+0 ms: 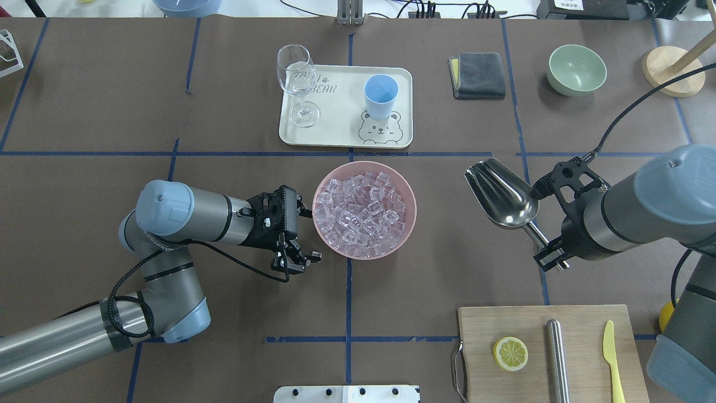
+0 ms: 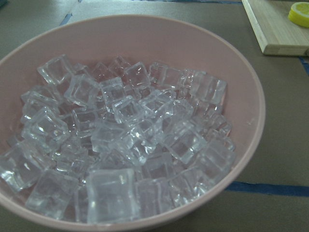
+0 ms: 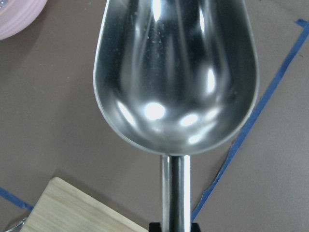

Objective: Put ice in cup with scoop
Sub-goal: 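Move the scoop with the right gripper over the ice bowl, then dip the scoop into the ice cubes and scoop some up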

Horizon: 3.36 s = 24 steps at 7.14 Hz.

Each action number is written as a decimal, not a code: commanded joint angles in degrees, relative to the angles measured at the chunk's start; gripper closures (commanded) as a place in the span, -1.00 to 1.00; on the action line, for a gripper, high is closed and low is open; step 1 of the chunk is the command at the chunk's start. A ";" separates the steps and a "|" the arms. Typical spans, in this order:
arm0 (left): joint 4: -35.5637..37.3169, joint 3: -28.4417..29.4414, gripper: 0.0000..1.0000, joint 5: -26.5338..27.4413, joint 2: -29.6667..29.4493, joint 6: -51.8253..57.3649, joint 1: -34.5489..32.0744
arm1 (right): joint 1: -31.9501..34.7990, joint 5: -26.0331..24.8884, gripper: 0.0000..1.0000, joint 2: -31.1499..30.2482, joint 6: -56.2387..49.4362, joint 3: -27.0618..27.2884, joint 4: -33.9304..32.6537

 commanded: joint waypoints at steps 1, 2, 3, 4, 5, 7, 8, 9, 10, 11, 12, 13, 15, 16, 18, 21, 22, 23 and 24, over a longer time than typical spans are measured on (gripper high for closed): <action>-0.01 0.09 -1.00 0.09 0.00 0.00 0.00 | -2.67 -3.68 1.00 10.83 -4.56 1.37 -16.42; -0.01 0.35 -1.00 0.09 0.09 0.00 0.00 | -4.43 -6.14 1.00 19.76 -7.80 1.29 -29.99; -0.01 0.44 -1.00 0.09 0.01 0.00 0.00 | -5.40 -8.87 1.00 26.55 -11.57 1.20 -40.91; -0.01 0.44 -1.00 0.09 0.00 0.00 -0.09 | -6.72 -10.20 1.00 30.19 -13.17 0.15 -46.68; -0.01 0.44 -1.00 0.09 0.00 0.00 -0.09 | -6.82 -10.21 1.00 34.14 -16.41 -2.99 -51.61; -0.01 0.44 -1.00 0.09 0.00 0.00 -0.09 | -7.26 -10.21 1.00 43.37 -20.82 -11.50 -61.11; -0.01 0.53 -1.00 0.09 0.00 0.00 -0.09 | -7.26 -10.13 1.00 47.06 -23.88 -16.42 -63.67; -0.01 0.53 -1.00 0.09 0.00 0.00 -0.09 | -7.26 -10.04 1.00 48.32 -26.61 -19.60 -63.96; -0.01 0.53 -1.00 0.09 0.09 0.00 -0.09 | -7.26 -10.04 1.00 48.42 -28.20 -21.29 -64.05; -0.01 0.62 -1.00 0.09 0.01 0.00 -0.09 | -7.35 -9.95 1.00 50.07 -30.13 -24.43 -63.96; -0.01 0.62 -1.00 0.09 0.09 0.00 -0.09 | -7.35 -9.86 1.00 52.61 -30.24 -28.21 -63.96; -0.01 0.70 -1.00 0.09 0.01 -0.09 -0.09 | -7.43 -9.86 1.00 53.42 -30.33 -29.64 -63.87; -0.10 0.62 -1.00 0.09 0.00 -0.09 -0.09 | -8.22 -10.13 1.00 54.65 -30.24 -34.02 -63.52; -0.10 0.62 -1.00 0.09 0.00 -0.09 -0.18 | -8.57 -10.12 1.00 55.53 -30.24 -36.13 -63.35; -0.10 0.62 -1.00 0.09 0.00 -0.09 -0.18 | -9.10 -10.21 1.00 55.27 -29.81 -38.42 -58.36; -0.36 0.62 -1.00 0.09 0.00 -0.09 -0.18 | -9.46 -10.30 1.00 52.65 -29.19 -38.36 -51.60; -0.36 0.62 -1.00 0.09 0.00 -0.09 -0.18 | -9.54 -10.39 1.00 50.46 -28.66 -38.27 -47.83; -0.36 0.62 -1.00 0.09 0.00 -0.09 -0.18 | -9.81 -11.17 1.00 47.74 -26.83 -37.74 -43.00; -0.36 0.70 -1.00 0.09 0.00 -0.09 -0.18 | -9.81 -11.70 1.00 45.71 -26.73 -36.09 -39.39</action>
